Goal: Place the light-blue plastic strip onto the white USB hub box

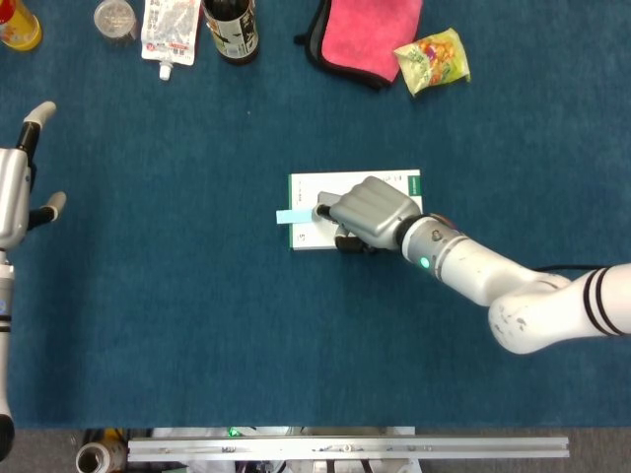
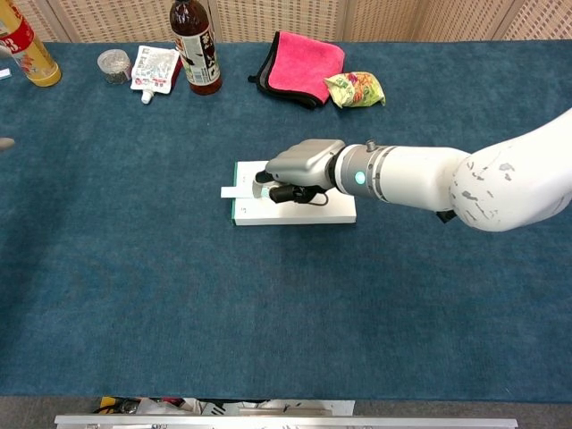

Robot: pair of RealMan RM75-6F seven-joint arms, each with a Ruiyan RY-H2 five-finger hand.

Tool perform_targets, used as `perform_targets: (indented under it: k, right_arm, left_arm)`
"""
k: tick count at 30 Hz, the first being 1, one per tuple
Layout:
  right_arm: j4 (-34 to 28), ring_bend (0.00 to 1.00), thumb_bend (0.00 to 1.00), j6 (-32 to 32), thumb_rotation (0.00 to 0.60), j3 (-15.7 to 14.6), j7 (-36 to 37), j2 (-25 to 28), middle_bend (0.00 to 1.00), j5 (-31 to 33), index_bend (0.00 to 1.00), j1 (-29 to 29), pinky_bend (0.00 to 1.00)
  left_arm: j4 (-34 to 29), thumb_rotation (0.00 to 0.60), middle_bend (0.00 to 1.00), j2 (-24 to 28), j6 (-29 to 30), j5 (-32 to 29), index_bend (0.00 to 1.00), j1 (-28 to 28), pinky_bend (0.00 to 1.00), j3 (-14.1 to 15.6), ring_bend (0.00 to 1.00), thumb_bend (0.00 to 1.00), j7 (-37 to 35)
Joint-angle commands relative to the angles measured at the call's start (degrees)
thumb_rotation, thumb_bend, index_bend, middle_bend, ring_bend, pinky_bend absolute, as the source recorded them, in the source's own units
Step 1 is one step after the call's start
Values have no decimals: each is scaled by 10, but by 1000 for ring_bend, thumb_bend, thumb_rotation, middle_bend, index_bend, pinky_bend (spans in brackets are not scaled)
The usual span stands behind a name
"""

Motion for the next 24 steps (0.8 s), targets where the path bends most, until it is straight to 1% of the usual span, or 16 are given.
perform_targets:
  k: [1, 7, 18, 24]
  right_arm:
    - [2, 1000, 1000, 0, 0, 1, -1, -2, 1000, 3, 207, 2, 1000]
    - [-5, 1000, 1000, 7, 0, 7, 8, 5, 1000, -6, 207, -3, 1000]
    - [12, 1000, 1000, -1, 0, 3, 3, -6, 1000, 1, 207, 1, 1000]
    - [3, 1000, 1000, 3, 0, 8, 9, 0, 1000, -8, 207, -3, 1000]
  left_arm:
    - [0, 600, 944, 0, 0, -1, 168, 0, 1000, 0, 920, 135, -1]
    - [1, 600, 944, 1, 1, 0, 168, 1, 1000, -1, 920, 135, -2]
    - [2, 600, 944, 0, 0, -2, 168, 2, 1000, -1, 920, 135, -3]
    - [3, 600, 944, -1, 0, -2, 168, 1, 1000, -1, 920, 135, -3]
